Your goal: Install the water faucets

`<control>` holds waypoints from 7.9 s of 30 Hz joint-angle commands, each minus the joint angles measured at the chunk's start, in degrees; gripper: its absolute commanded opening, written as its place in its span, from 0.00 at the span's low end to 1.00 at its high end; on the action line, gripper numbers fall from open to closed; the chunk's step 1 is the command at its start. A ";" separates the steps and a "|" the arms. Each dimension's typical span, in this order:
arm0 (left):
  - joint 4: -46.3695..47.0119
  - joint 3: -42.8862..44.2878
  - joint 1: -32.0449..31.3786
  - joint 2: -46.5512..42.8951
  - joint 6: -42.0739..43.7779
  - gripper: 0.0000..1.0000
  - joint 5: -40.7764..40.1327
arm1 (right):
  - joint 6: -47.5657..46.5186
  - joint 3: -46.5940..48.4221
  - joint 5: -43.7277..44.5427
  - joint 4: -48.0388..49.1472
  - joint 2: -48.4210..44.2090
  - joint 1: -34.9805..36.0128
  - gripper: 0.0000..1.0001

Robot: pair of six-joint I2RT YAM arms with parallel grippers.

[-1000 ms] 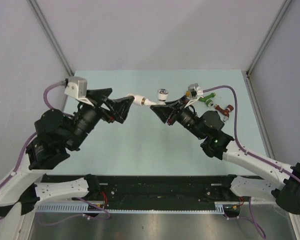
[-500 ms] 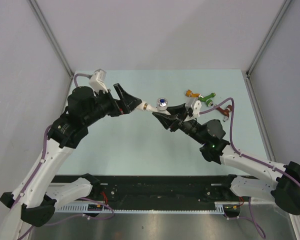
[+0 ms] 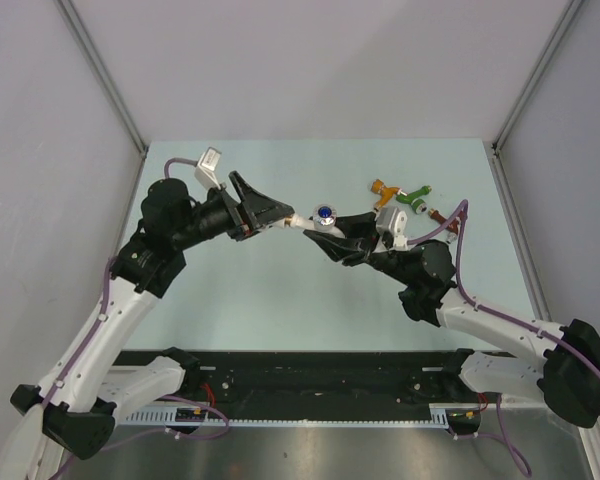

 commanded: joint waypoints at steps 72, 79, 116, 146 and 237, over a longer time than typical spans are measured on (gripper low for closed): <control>62.36 -26.51 -8.54 -5.74 18.23 0.00 0.86 | 56.75 9.74 9.83 -29.73 -6.90 -9.41 0.61; 55.77 -28.27 -8.37 -6.88 11.55 0.00 -10.75 | 50.69 9.74 12.11 -34.13 -8.13 -10.81 0.73; 30.89 -9.99 2.00 0.68 -13.77 0.00 9.81 | -40.20 9.74 -20.14 -42.24 -14.38 -10.29 0.75; 45.47 -13.68 1.83 -4.77 5.38 0.00 13.14 | 30.16 9.75 -12.86 -10.24 -3.57 -10.98 0.00; 46.79 -13.86 2.80 -5.20 5.98 0.00 11.04 | 33.28 13.00 -14.00 -10.86 -2.86 -11.77 0.00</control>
